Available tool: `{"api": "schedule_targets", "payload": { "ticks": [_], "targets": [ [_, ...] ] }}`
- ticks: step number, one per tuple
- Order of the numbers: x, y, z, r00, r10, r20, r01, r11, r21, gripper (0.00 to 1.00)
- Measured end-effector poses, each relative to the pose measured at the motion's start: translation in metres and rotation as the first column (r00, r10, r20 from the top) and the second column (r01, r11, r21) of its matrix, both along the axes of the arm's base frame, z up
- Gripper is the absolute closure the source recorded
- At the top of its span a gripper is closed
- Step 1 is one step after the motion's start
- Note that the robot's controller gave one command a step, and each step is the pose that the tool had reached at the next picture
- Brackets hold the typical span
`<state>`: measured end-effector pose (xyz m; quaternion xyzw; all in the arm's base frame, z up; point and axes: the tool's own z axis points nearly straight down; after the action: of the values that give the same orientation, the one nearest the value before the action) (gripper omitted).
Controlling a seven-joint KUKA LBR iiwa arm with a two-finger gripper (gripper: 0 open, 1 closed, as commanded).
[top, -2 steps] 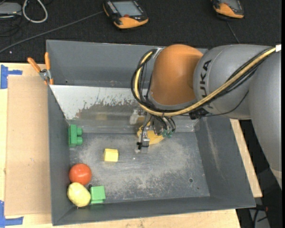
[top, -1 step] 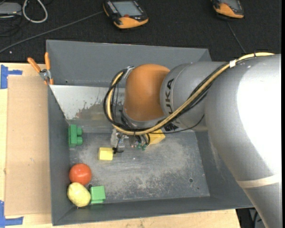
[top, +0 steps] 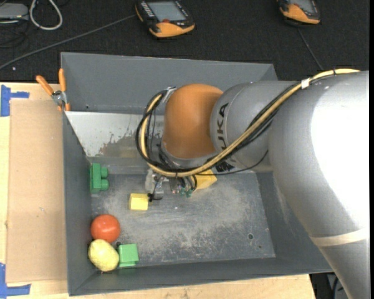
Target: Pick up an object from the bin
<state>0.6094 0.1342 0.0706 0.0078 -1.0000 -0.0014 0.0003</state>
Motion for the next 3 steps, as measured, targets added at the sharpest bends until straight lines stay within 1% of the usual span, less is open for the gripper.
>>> {"api": "schedule_targets", "payload": {
  "ticks": [1,2,3],
  "targets": [
    [-0.007,0.006,0.013,0.999,0.04,-0.002,-0.04,0.999,-0.001,1.0],
    [-0.001,0.006,0.014,0.999,0.038,0.0,-0.038,0.999,0.0,1.0],
    [-0.011,0.006,0.019,0.999,0.043,-0.003,-0.043,0.999,0.0,1.0]
  ]
}}
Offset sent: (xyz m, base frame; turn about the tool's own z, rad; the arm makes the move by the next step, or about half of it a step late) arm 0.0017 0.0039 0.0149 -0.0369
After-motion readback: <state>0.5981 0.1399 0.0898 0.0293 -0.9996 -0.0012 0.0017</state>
